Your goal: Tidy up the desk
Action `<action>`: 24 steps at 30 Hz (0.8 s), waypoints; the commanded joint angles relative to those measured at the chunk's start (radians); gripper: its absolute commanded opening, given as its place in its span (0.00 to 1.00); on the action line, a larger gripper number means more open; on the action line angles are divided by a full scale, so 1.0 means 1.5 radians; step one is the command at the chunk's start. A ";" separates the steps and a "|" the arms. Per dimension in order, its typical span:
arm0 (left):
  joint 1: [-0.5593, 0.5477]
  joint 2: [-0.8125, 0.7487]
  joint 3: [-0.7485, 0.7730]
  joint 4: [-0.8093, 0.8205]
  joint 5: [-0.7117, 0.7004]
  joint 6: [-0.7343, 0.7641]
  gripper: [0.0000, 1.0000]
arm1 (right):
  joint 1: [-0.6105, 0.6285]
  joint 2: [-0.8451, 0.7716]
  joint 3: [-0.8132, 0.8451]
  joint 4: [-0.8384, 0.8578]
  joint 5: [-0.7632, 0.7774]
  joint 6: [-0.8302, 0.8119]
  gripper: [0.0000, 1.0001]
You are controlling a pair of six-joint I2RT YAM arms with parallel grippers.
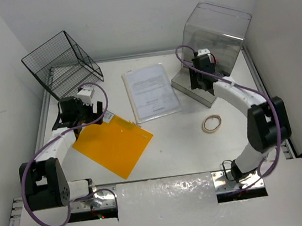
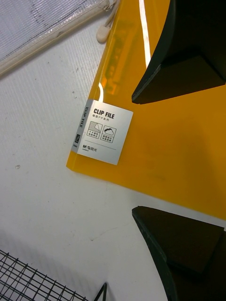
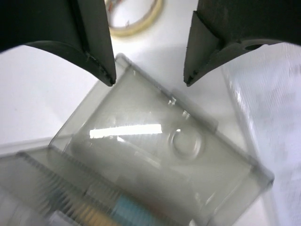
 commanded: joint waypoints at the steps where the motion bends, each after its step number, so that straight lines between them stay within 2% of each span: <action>1: 0.007 0.000 0.028 0.008 0.009 0.002 0.89 | 0.024 -0.057 -0.081 -0.071 -0.063 -0.050 0.57; 5: 0.008 0.000 0.029 0.005 0.010 0.002 0.89 | 0.029 -0.100 -0.163 -0.109 -0.156 -0.048 0.54; 14: 0.008 0.001 0.028 0.006 0.010 0.004 0.89 | 0.055 -0.132 -0.311 -0.029 -0.172 -0.077 0.49; 18: 0.007 0.002 0.027 0.006 0.009 0.003 0.89 | 0.056 -0.099 -0.332 -0.024 -0.186 -0.075 0.41; 20: 0.007 0.002 0.027 0.007 0.010 0.005 0.89 | 0.061 -0.088 -0.339 -0.022 -0.177 -0.073 0.30; 22: 0.008 0.003 0.026 0.008 0.010 0.004 0.89 | 0.070 -0.088 -0.341 -0.026 -0.168 -0.074 0.14; 23: 0.008 0.004 0.026 0.008 0.010 0.004 0.89 | 0.074 -0.099 -0.341 -0.026 -0.157 -0.078 0.00; 24: 0.007 0.006 0.026 0.009 0.010 0.005 0.89 | 0.081 -0.107 -0.340 -0.029 -0.148 -0.078 0.00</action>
